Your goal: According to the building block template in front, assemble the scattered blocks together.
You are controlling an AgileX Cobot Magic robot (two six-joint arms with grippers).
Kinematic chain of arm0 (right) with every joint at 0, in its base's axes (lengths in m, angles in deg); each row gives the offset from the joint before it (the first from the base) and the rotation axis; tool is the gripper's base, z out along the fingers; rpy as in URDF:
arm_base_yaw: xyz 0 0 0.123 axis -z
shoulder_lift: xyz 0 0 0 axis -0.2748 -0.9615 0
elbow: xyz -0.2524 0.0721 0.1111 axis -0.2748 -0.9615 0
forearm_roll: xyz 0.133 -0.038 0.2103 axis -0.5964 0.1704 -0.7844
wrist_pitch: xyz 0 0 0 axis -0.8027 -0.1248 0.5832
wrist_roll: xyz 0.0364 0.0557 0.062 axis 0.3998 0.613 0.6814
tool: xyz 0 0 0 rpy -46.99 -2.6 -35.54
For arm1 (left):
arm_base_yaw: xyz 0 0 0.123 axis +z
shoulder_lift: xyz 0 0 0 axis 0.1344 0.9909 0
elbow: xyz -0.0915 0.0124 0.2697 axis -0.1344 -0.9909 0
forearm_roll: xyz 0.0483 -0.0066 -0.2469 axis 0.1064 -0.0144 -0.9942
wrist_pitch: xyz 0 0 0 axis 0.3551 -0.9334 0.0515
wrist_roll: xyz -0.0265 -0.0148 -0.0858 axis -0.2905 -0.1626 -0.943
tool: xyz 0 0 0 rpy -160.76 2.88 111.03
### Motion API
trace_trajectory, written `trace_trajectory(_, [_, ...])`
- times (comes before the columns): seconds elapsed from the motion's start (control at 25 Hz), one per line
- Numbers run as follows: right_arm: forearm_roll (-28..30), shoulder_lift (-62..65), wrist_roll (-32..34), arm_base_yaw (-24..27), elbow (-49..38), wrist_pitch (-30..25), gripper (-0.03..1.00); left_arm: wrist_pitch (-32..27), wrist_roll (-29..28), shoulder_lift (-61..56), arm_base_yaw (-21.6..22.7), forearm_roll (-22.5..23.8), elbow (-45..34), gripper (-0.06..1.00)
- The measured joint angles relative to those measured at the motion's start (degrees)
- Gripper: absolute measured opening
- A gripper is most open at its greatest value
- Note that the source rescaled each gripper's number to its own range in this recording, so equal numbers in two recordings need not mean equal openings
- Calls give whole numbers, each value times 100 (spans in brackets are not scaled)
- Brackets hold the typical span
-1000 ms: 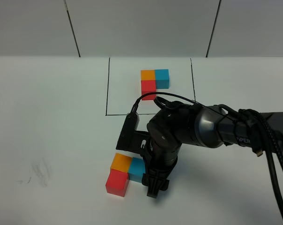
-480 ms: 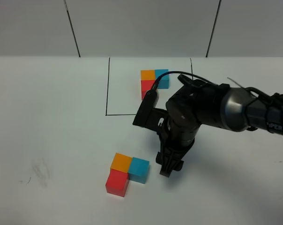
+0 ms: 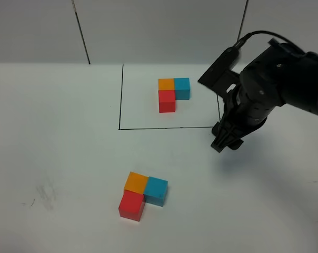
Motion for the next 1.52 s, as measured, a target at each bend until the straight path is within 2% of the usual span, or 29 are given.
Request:
trace_trajectory(0.36, [385, 269, 2240, 959, 0, -18, 81, 0, 0, 0, 0, 0, 0, 0])
trace_trajectory(0.64, [387, 639, 3189, 1747, -5, -16, 81, 0, 0, 0, 0, 0, 0, 0])
trace_trajectory(0.76, [380, 891, 3271, 2099, -5, -60, 81, 0, 0, 0, 0, 0, 0, 0])
trace_trajectory(0.96, [381, 1003, 3021, 2478, -5, -480, 81, 0, 0, 0, 0, 0, 0, 0])
trace_trajectory(1.52, [771, 1003, 3165, 2601, -5, -690, 81, 0, -6, 0, 0, 0, 0, 0])
